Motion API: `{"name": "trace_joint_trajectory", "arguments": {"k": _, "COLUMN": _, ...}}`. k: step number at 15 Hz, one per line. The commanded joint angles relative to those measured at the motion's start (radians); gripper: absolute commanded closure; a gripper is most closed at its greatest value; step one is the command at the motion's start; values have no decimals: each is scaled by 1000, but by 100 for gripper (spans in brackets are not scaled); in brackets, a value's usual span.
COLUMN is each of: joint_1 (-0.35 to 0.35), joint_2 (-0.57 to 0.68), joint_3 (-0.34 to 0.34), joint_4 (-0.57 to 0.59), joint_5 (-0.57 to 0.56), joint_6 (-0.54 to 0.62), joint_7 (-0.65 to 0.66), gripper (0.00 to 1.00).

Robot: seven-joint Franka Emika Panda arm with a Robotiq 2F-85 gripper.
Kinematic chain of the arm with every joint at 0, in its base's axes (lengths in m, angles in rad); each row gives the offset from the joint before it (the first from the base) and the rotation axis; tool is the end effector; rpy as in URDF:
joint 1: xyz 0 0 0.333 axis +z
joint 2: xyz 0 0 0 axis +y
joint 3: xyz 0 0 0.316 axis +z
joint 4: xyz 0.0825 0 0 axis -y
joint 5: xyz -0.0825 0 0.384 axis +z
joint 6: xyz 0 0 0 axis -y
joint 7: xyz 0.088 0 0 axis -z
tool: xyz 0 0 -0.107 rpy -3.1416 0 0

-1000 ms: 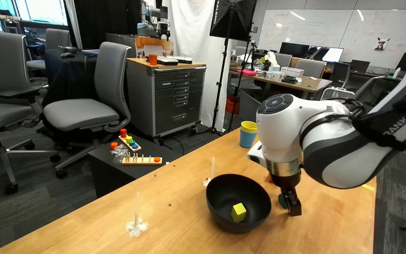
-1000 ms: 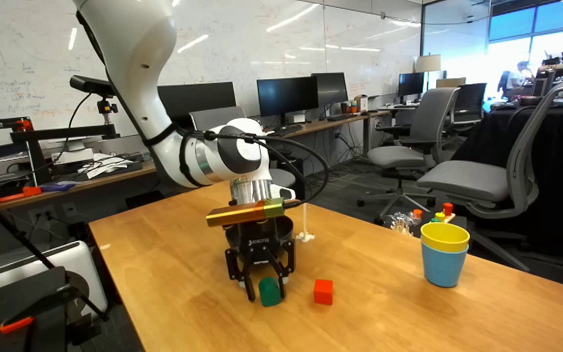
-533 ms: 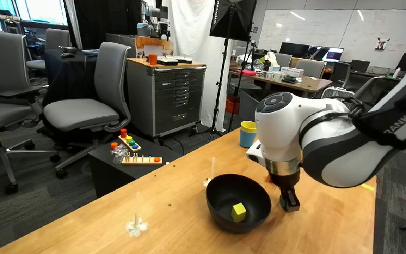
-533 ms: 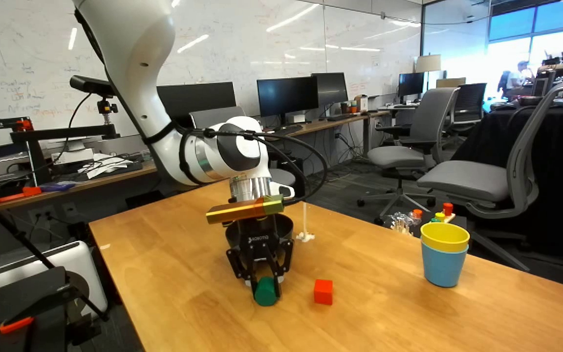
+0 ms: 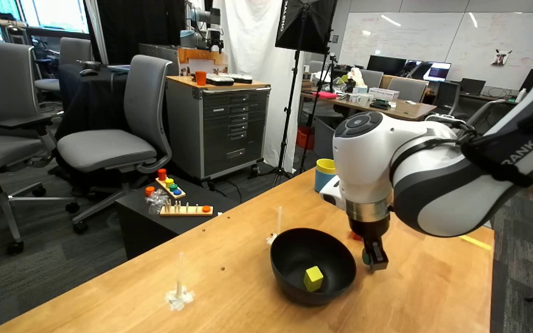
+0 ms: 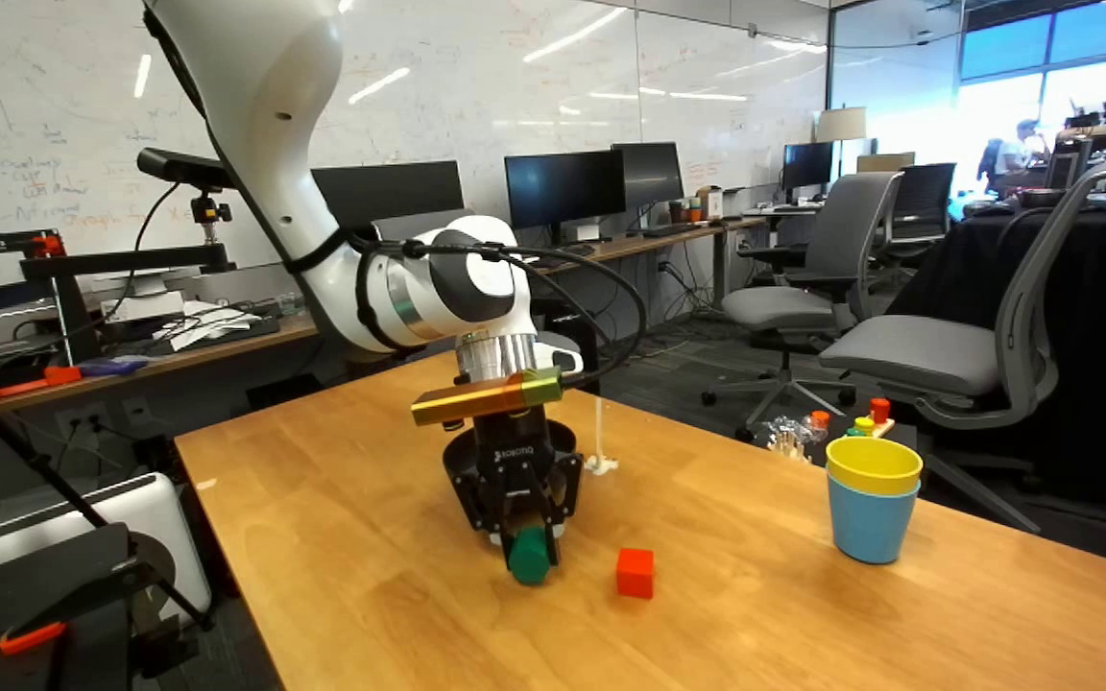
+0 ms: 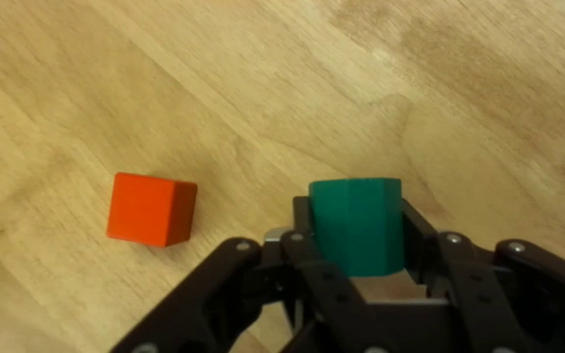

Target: Put the yellow, green and orange blocks inside the black bowl

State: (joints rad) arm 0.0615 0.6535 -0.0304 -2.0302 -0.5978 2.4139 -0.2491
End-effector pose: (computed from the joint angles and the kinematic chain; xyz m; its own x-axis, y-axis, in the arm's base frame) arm 0.5585 0.0135 0.0998 0.6741 0.6297 -0.3862 0.7237 -0.6678 0.1743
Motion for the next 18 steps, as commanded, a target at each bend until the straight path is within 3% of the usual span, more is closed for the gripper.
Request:
{"name": "trace_joint_trajectory", "arguments": {"k": 1, "joint_1": 3, "joint_2": -95, "joint_3": 19, "joint_4": -19, "joint_5": 35, "joint_6": -48, "joint_7": -17, "gripper": 81}}
{"name": "trace_joint_trajectory", "arguments": {"k": 9, "joint_1": -9, "joint_2": -222, "joint_3": 99, "joint_4": -23, "joint_5": 189, "joint_6": -181, "joint_7": -124, "gripper": 81}}
{"name": "trace_joint_trajectory", "arguments": {"k": 18, "joint_1": 68, "joint_2": -130, "joint_3": 131, "joint_4": 56, "joint_5": 256, "joint_6": -121, "joint_7": 33, "gripper": 81}}
